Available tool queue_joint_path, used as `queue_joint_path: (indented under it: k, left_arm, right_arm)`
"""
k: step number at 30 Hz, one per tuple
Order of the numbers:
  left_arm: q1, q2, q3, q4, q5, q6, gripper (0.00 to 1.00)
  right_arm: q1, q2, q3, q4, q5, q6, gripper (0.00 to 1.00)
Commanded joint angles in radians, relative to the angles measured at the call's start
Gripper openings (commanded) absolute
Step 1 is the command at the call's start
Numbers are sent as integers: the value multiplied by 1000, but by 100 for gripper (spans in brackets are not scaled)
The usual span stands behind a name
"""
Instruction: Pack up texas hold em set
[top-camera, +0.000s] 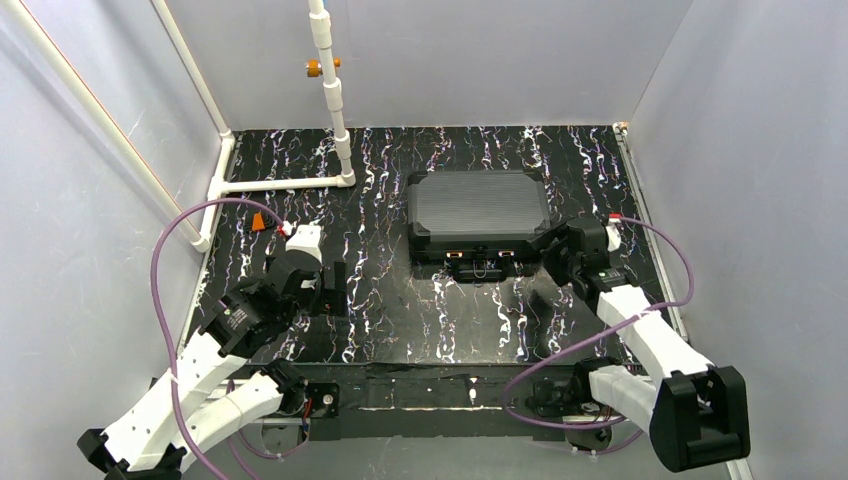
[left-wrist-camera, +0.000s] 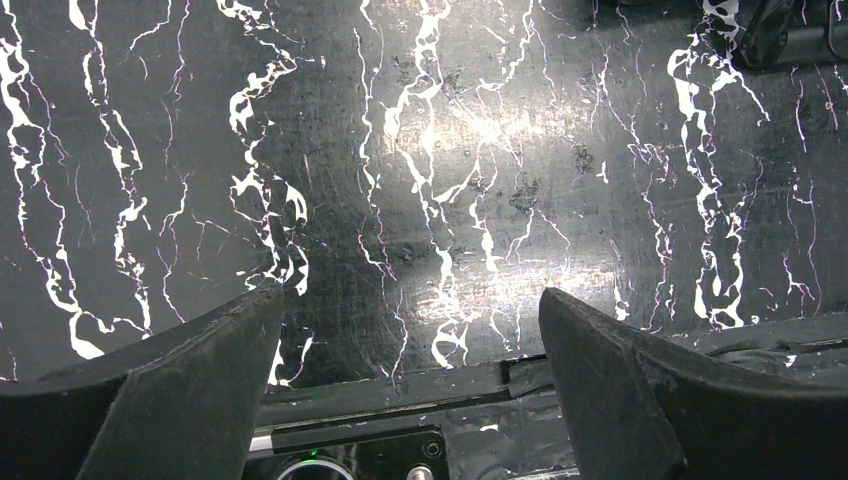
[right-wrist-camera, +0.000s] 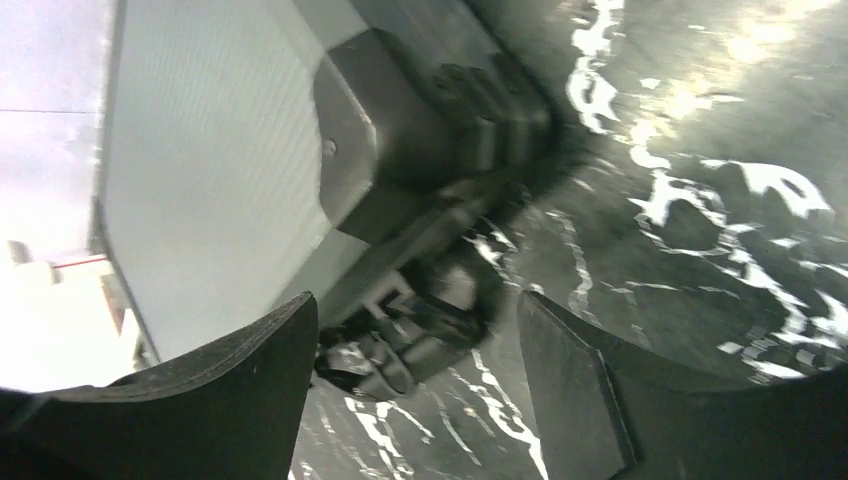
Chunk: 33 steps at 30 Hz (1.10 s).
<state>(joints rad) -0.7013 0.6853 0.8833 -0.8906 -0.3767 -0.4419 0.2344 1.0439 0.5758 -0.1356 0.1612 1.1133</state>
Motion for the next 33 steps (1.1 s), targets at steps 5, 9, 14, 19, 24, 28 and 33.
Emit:
queue_joint_path:
  k: [5, 9, 14, 19, 24, 28, 33]
  left_arm:
    - [7, 17, -3, -10, -19, -1, 99]
    - [6, 46, -27, 45, 0, 34, 99]
    - [6, 113, 26, 63, 84, 63, 99]
    - [6, 215, 135, 108, 167, 87, 94]
    - [6, 387, 270, 134, 272, 123, 80]
    - [7, 528, 363, 167, 348, 144, 74]
    - [6, 670, 491, 188, 407, 167, 59]
  right_arm:
    - [-10, -212, -58, -211, 77, -98, 88]
    - [-9, -289, -63, -280, 53, -155, 89]
    - [-9, -313, -66, -338, -33, -234, 90]
    - [-9, -351, -87, -335, -151, -307, 89]
    - [-9, -358, -133, -334, -308, -303, 91]
    - [-1, -359, -189, -333, -413, -307, 93]
    - [31, -359, -251, -337, -456, -331, 93]
